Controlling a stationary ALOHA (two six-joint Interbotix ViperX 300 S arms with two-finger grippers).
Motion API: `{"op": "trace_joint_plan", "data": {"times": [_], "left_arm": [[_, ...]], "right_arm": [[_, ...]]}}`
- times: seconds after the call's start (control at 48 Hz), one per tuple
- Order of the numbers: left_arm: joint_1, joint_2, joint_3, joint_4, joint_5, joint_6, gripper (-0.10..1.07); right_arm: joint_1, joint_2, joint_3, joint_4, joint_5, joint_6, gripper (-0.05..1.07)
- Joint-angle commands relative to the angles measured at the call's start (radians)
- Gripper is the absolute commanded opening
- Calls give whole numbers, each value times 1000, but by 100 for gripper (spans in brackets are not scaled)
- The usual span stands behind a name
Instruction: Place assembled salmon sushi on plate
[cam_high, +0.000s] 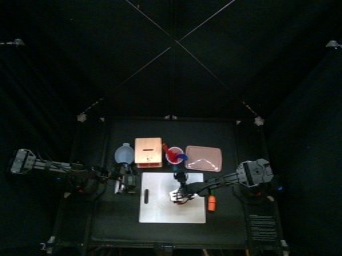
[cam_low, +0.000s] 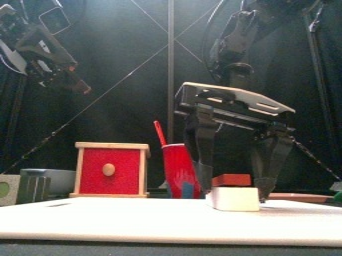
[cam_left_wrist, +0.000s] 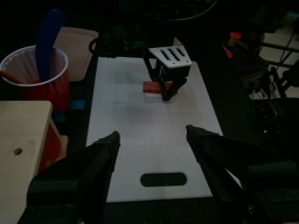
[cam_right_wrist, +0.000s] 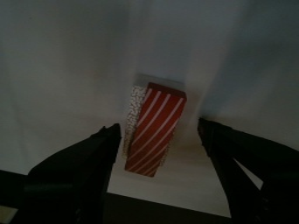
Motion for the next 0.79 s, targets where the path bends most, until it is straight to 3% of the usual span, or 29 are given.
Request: {"op": "trace_joint_plan", "data": {"times": [0.0, 0.125, 0.396, 0.604, 0.771], "left_arm": [[3, 3, -11, 0, -8, 3, 95], [3, 3, -9, 0, -8, 3, 95], [5, 2, -8, 2, -8, 3, 95], [6, 3, 3, 2, -8, 3, 95], [9, 3, 5, 0, -12, 2, 95]], "right_arm": [[-5, -12, -25, 3, 0, 3, 99], [-6, 3, -32, 15, 14, 2, 94], [-8, 5, -52, -15, 34, -3, 72], [-6, -29, -46, -58, 66, -21, 71], [-12, -124, 12, -92, 155, -44, 71]]}}
